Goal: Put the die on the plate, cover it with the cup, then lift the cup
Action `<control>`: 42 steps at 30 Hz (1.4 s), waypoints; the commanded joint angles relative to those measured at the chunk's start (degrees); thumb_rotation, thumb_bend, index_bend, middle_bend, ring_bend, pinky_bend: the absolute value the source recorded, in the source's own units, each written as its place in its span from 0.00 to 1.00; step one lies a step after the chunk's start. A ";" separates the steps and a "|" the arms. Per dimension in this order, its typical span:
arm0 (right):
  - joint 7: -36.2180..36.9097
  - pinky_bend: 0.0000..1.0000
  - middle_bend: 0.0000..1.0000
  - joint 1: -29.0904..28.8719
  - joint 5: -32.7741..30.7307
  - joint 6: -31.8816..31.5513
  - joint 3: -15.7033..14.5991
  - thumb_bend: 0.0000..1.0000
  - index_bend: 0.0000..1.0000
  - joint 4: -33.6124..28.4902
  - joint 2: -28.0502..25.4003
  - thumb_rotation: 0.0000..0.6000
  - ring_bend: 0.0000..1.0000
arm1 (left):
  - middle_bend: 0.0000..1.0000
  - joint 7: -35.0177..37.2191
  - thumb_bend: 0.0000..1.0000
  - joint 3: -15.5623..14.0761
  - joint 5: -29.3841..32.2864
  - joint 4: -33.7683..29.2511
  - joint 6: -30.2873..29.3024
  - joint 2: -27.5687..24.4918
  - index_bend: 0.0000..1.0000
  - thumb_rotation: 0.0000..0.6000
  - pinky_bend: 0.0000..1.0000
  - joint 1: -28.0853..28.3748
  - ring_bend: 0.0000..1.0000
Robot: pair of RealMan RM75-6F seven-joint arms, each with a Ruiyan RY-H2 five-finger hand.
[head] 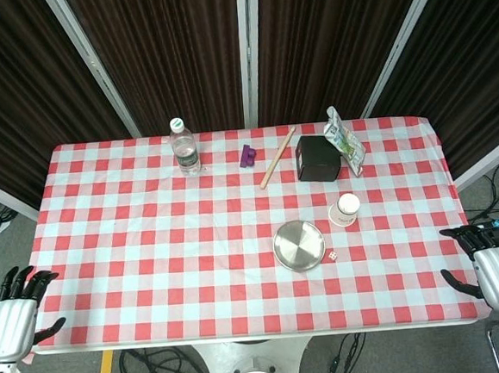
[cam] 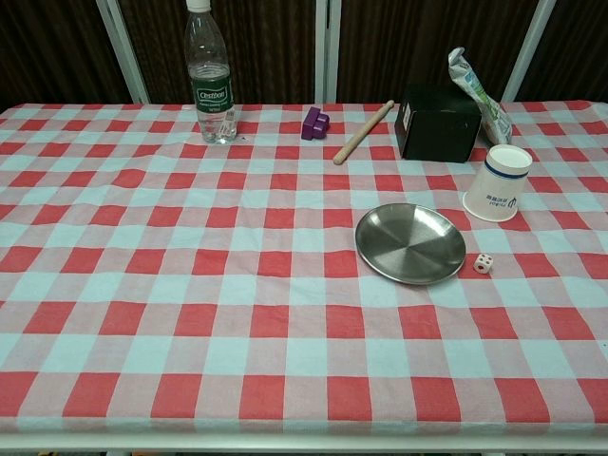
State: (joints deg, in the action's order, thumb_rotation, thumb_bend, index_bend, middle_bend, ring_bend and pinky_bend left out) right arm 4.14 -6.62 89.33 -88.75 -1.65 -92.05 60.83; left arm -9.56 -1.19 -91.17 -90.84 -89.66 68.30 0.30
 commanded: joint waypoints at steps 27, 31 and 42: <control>-32.98 1.00 0.95 -15.96 -15.75 27.70 7.40 0.09 0.50 -1.92 18.74 1.00 0.95 | 0.22 2.53 0.00 -0.56 -1.22 1.74 -1.19 0.62 0.23 1.00 0.09 -0.65 0.11; -36.69 1.00 0.97 -17.83 -20.32 29.51 8.05 0.12 0.50 0.22 22.74 1.00 0.96 | 0.22 3.32 0.00 -0.64 -1.00 2.45 -1.06 0.96 0.24 1.00 0.09 -0.78 0.11; -38.89 1.00 0.97 -20.44 -26.14 30.15 8.70 0.16 0.50 5.53 29.27 1.00 0.96 | 0.22 4.99 0.00 -0.37 -0.65 3.92 -0.70 1.47 0.24 1.00 0.09 -0.58 0.11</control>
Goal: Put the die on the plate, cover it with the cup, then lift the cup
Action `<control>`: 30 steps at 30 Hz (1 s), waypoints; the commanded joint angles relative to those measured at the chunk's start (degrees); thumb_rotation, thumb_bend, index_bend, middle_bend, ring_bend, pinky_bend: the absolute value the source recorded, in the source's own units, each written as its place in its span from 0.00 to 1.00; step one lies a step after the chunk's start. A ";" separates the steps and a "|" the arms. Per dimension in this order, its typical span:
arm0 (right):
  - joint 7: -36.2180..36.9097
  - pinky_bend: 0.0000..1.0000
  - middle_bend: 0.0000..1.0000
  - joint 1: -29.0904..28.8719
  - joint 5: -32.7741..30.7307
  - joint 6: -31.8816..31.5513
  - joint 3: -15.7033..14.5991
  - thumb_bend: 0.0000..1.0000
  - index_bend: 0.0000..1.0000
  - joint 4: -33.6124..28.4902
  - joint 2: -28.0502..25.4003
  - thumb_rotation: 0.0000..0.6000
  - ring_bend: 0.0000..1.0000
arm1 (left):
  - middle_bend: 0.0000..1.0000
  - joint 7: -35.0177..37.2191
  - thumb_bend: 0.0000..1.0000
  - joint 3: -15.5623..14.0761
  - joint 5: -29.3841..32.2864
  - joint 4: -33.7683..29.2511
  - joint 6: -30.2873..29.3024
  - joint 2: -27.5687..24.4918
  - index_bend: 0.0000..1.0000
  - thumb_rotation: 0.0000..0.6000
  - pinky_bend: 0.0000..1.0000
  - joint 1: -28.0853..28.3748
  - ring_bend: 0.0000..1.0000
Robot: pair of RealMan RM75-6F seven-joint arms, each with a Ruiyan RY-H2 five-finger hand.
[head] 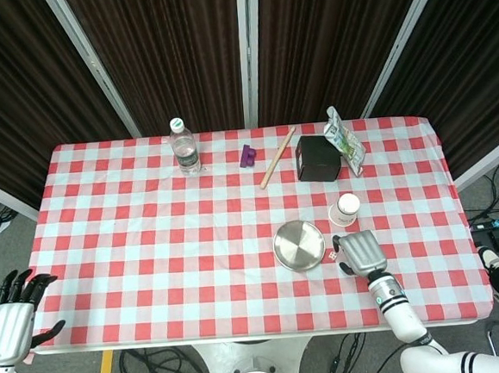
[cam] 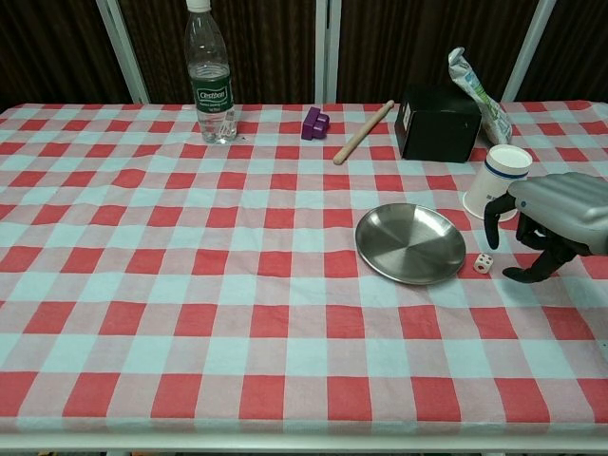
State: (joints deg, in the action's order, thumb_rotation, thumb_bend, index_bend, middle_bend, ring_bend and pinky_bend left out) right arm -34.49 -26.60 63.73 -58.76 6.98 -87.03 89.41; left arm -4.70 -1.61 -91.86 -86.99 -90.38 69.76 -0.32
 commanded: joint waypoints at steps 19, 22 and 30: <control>-1.04 1.00 0.97 -2.73 -5.34 0.10 0.14 0.17 0.51 3.96 4.50 1.00 0.96 | 0.22 2.41 0.00 0.11 -0.11 1.61 0.78 -0.06 0.24 1.00 0.09 0.68 0.11; -0.77 1.00 0.97 -3.10 -5.65 0.35 0.12 0.17 0.51 3.85 4.56 1.00 0.96 | 0.22 2.69 0.00 0.10 -0.11 1.82 0.70 -0.01 0.24 1.00 0.09 0.66 0.11; -1.10 1.00 0.97 -3.76 -6.60 0.43 -0.40 0.32 0.60 4.19 4.56 1.00 0.96 | 0.22 3.55 0.00 0.01 -0.04 2.57 0.43 0.35 0.24 1.00 0.09 0.45 0.11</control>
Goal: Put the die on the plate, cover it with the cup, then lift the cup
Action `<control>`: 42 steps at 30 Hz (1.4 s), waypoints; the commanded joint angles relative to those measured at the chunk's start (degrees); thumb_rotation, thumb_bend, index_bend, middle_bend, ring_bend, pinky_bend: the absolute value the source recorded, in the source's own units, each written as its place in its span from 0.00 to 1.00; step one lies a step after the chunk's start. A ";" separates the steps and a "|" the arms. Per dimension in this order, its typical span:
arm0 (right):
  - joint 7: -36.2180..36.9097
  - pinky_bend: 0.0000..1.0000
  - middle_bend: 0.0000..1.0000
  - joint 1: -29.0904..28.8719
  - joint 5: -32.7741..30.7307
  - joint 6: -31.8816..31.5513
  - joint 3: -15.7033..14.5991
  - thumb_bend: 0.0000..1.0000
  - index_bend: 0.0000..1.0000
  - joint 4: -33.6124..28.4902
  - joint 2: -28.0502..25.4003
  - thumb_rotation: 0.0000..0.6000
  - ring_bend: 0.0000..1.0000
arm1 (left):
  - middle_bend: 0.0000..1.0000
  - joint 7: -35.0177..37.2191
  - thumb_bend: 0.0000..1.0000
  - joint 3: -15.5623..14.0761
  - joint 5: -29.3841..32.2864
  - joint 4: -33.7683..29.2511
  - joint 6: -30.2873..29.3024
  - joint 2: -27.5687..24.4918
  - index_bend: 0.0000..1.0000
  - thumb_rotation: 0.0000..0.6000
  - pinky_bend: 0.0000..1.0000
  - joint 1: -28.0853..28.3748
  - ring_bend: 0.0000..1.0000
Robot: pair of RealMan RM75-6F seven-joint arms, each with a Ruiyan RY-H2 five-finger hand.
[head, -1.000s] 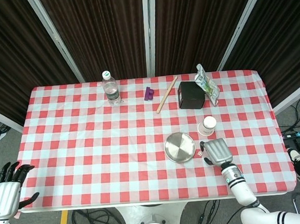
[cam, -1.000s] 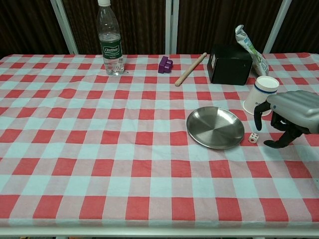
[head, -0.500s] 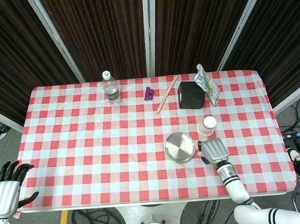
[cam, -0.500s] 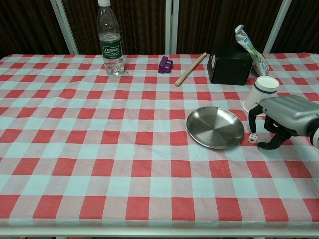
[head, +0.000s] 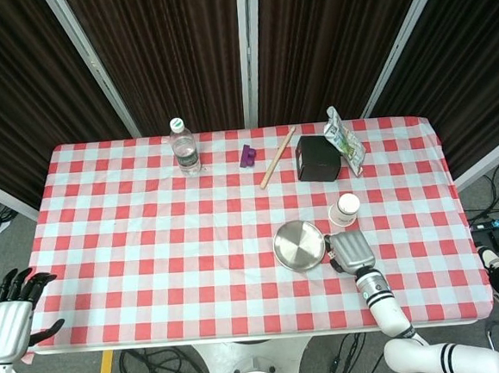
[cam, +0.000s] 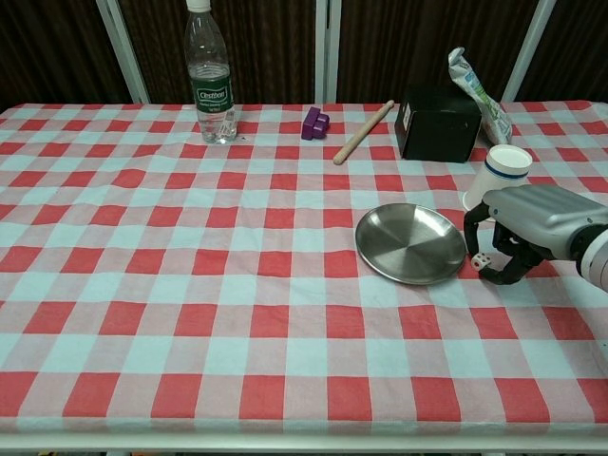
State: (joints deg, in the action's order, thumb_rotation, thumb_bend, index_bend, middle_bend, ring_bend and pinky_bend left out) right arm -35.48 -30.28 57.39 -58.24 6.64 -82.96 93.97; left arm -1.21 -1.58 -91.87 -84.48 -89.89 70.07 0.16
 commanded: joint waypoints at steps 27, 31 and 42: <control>-4.57 1.00 0.96 -11.59 -5.67 6.37 2.68 0.35 0.51 1.09 2.53 1.00 0.93 | 0.22 0.62 0.00 -0.18 0.43 0.55 -0.87 0.11 0.24 1.00 0.09 -0.87 0.11; -5.10 1.00 0.82 -11.65 -4.91 5.01 1.68 0.16 0.33 0.22 1.92 1.00 0.81 | 0.22 0.92 0.00 -0.10 0.57 0.78 -0.97 0.07 0.24 1.00 0.09 -0.97 0.11; 8.96 0.58 0.38 -6.40 7.78 -2.97 2.28 0.04 0.19 -12.33 -12.15 1.00 0.30 | 0.22 0.91 0.00 -0.01 -0.02 0.73 -1.27 0.17 0.24 1.00 0.09 -0.82 0.11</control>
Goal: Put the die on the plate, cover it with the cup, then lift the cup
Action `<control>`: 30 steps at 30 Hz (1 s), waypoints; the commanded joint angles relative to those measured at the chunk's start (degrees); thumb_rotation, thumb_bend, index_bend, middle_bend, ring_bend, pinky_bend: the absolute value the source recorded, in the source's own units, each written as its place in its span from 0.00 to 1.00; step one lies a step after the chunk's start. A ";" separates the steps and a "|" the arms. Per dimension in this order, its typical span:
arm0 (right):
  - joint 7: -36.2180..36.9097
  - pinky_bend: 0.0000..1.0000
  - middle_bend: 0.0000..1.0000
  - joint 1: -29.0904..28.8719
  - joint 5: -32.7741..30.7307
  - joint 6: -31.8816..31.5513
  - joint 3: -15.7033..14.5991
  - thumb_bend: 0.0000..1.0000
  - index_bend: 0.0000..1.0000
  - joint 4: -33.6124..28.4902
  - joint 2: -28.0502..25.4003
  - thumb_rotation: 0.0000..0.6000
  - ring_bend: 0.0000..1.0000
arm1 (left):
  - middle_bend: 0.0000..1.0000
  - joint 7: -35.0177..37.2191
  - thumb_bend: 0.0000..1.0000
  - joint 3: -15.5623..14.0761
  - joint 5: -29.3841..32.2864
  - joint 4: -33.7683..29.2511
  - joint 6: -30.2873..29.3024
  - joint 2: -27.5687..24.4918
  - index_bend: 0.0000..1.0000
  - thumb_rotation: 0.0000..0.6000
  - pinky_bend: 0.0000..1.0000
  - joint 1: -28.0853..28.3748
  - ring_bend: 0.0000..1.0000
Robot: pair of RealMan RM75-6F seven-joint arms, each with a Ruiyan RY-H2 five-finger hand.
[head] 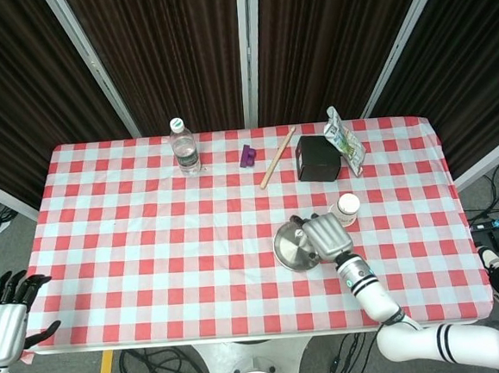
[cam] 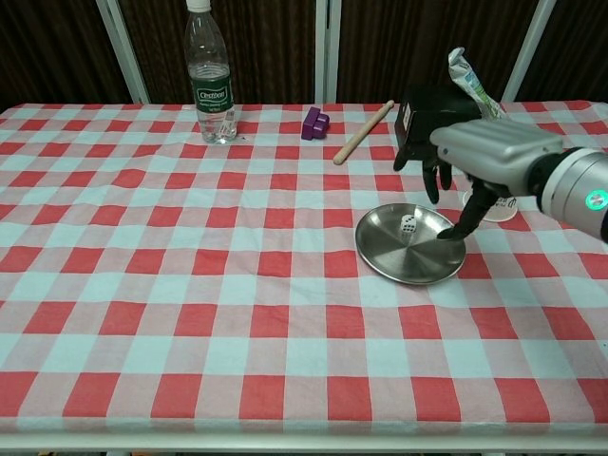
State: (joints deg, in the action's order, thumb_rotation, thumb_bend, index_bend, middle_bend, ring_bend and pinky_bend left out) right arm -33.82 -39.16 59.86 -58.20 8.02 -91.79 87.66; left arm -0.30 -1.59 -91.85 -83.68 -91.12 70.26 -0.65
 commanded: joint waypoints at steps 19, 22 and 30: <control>49.44 0.31 0.23 5.01 3.68 13.23 4.68 0.00 0.10 20.45 -7.34 1.00 0.14 | 0.22 -1.87 0.00 -0.39 0.04 -2.15 1.26 -0.48 0.24 1.00 0.09 0.34 0.11; 52.03 0.31 0.24 4.49 4.60 14.71 4.62 0.00 0.10 24.76 -5.13 1.00 0.14 | 0.22 -2.23 0.00 -0.43 0.27 -2.60 1.36 -0.76 0.24 1.00 0.09 0.25 0.11; 59.01 0.34 0.34 3.38 8.58 16.54 4.31 0.05 0.22 31.98 0.01 1.00 0.17 | 0.22 -3.18 0.00 -0.34 0.50 -3.59 1.79 -1.02 0.24 1.00 0.09 0.42 0.11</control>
State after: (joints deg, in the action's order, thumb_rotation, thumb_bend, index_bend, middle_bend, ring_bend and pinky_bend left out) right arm 23.87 -35.47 67.29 -41.75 12.43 -60.75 86.56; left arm -3.48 -1.94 -91.34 -87.26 -89.34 69.25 -0.24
